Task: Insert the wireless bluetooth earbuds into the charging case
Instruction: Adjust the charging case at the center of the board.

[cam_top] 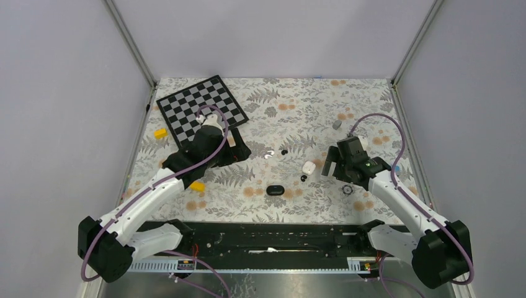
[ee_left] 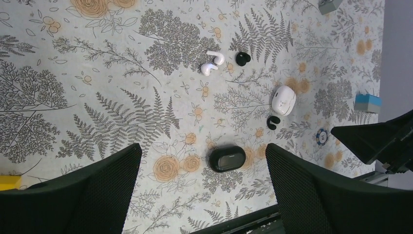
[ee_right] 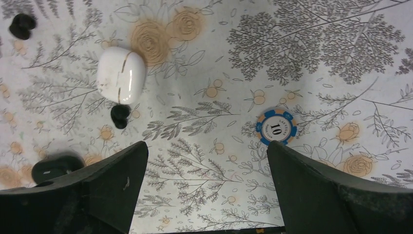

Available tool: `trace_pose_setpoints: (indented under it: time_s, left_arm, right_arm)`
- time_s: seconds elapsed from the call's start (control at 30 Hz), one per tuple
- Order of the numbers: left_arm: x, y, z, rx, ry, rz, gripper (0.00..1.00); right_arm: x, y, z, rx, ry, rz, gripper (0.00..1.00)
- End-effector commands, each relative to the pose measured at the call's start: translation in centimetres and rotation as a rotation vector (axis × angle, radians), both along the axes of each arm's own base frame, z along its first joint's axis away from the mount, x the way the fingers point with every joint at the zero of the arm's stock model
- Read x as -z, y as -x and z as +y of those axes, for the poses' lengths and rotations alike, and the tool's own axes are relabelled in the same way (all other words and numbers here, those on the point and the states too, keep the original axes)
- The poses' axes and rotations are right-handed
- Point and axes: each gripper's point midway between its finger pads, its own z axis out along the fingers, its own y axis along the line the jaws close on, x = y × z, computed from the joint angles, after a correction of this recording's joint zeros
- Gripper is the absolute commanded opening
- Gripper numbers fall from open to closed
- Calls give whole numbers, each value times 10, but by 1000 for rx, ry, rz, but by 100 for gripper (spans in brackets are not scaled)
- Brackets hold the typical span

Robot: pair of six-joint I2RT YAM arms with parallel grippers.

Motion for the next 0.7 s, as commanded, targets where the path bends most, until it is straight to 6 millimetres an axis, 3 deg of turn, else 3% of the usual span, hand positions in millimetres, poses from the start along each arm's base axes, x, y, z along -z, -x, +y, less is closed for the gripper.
trace_pose_setpoints:
  time_s: [0.0,0.17,0.3,0.43,0.57,0.67]
  left_arm:
    - [-30,-12,-4,2,12,-58,99]
    - [-41,-17,5,-47,-10,-68,99]
    - [-16,-17,16,-74,-25,35,99]
    - [11,-9,27,-82,15,151,99]
    - [23,-8,49,-131,-22,159,99]
    - [26,-7,53,-126,-19,172,99]
  right_arm:
    - [-17,-5,17,-107,-69,-80,100]
    - [-54,-9,67,-350,-201,-223,100]
    - [-75,-11,104,-490,-204,-327,100]
    - [-59,-2,144,-645,-55,-267,100]
    - [-30,27,182,-851,50,-179,100]
    - [-8,36,188,-877,89,-113,100]
